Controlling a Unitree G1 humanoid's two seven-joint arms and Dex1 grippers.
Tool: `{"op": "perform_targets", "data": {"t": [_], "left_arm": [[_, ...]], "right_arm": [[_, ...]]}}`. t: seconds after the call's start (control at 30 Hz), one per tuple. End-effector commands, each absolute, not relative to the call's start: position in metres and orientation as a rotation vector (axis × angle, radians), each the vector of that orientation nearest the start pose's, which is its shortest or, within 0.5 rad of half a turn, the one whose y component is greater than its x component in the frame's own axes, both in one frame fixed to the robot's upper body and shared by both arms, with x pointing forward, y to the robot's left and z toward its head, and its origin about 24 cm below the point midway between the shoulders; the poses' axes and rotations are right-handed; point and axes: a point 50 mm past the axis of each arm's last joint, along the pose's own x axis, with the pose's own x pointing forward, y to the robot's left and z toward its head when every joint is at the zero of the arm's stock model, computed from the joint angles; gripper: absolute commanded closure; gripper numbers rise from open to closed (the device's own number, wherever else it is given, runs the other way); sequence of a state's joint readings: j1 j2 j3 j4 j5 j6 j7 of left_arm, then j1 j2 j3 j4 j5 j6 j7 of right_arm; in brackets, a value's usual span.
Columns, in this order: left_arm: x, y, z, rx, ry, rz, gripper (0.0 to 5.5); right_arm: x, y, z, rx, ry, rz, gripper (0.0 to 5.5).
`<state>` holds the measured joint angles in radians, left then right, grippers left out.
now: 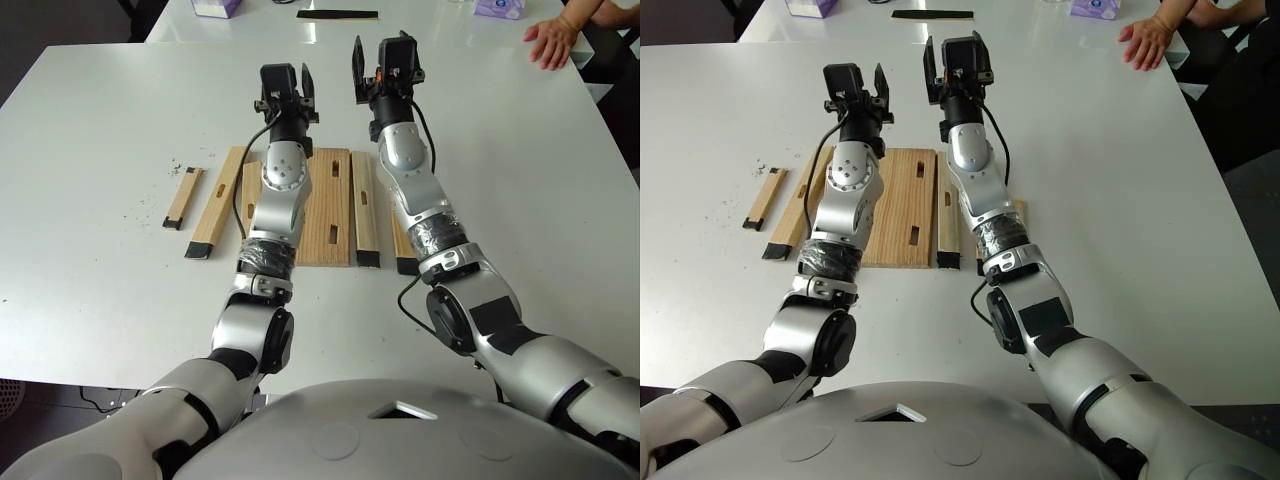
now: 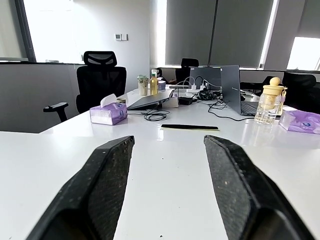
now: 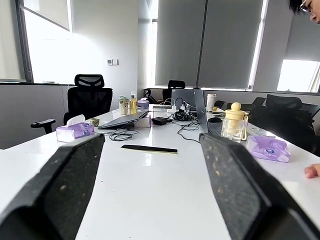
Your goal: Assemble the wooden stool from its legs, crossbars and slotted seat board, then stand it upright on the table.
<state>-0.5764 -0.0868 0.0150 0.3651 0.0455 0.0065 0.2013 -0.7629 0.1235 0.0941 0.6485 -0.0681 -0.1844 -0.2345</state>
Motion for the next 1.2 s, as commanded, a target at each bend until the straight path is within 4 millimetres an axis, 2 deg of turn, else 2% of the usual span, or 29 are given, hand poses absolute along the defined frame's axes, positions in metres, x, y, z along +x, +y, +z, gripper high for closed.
{"op": "perform_targets", "data": {"t": [0.03, 0.2, 0.3, 0.37, 0.5, 0.57, 0.67, 0.77, 0.9, 1.03, 1.2], "left_arm": [[0.348, 0.088, 0.124, -0.031, -0.162, 0.036, 2.89], [0.347, 0.091, 0.120, -0.111, -0.123, 0.043, 2.89], [0.344, 0.091, 0.118, -0.144, -0.101, -0.025, 2.89], [0.340, 0.106, 0.117, -0.186, -0.083, -0.056, 2.89], [0.327, 0.167, 0.108, -0.083, -0.023, -0.168, 2.89], [0.315, 0.214, 0.097, -0.018, 0.064, -0.162, 2.89], [0.296, 0.270, 0.086, 0.048, 0.175, -0.119, 2.89], [0.270, 0.305, 0.073, 0.069, 0.296, -0.107, 2.89], [0.247, 0.328, 0.064, 0.083, 0.377, -0.100, 2.89], [0.238, 0.343, 0.056, 0.090, 0.432, -0.085, 2.89], [0.238, 0.338, 0.048, 0.060, 0.441, -0.136, 2.89]], "right_arm": [[0.354, -0.020, 0.135, -0.045, -0.268, 0.161, 1.99], [0.353, -0.021, 0.135, -0.048, -0.259, 0.170, 1.99], [0.353, -0.022, 0.132, -0.042, -0.233, 0.178, 1.99], [0.353, -0.019, 0.131, -0.043, -0.216, 0.209, 1.99], [0.352, -0.018, 0.127, -0.093, -0.187, 0.258, 1.99], [0.351, -0.018, 0.126, -0.113, -0.186, 0.262, 1.99], [0.350, -0.019, 0.126, -0.131, -0.192, 0.253, 1.99], [0.348, -0.021, 0.124, -0.149, -0.197, 0.224, 1.99], [0.346, -0.022, 0.123, -0.159, -0.199, 0.190, 1.99], [0.344, -0.024, 0.122, -0.156, -0.197, 0.173, 1.99], [0.343, -0.023, 0.120, -0.165, -0.198, 0.181, 1.99]]}}
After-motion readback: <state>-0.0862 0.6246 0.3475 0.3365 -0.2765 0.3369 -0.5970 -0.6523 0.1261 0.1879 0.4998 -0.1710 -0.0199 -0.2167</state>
